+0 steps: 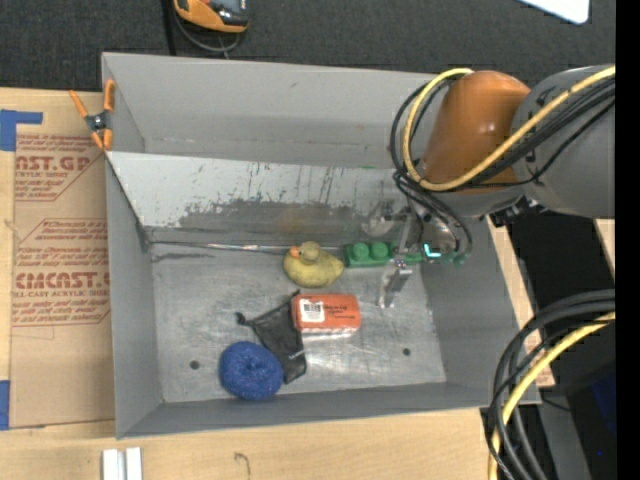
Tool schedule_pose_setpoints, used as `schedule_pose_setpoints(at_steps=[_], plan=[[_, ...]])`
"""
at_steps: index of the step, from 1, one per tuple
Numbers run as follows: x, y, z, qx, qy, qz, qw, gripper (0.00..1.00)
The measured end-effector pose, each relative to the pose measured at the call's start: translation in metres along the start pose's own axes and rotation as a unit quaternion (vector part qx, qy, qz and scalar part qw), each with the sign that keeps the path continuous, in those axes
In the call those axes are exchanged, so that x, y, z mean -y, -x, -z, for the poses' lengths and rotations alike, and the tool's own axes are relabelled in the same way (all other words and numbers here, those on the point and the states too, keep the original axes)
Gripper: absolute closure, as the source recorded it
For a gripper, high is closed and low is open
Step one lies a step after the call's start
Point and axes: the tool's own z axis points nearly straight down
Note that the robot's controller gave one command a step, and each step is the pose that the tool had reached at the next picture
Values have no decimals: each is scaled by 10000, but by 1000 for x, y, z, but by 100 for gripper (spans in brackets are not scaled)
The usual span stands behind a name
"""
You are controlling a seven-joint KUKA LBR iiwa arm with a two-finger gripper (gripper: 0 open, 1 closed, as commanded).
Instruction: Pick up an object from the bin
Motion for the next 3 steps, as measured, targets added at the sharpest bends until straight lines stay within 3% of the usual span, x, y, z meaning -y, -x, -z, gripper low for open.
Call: schedule_pose_setpoints(at_steps=[1,2,3], plan=[[0,2,4,38,-3,3,10000,0],[-62,-43,-69,140,-15,-267,9995,0],[-61,-41,-66,122,-18,-253,9996,0]])
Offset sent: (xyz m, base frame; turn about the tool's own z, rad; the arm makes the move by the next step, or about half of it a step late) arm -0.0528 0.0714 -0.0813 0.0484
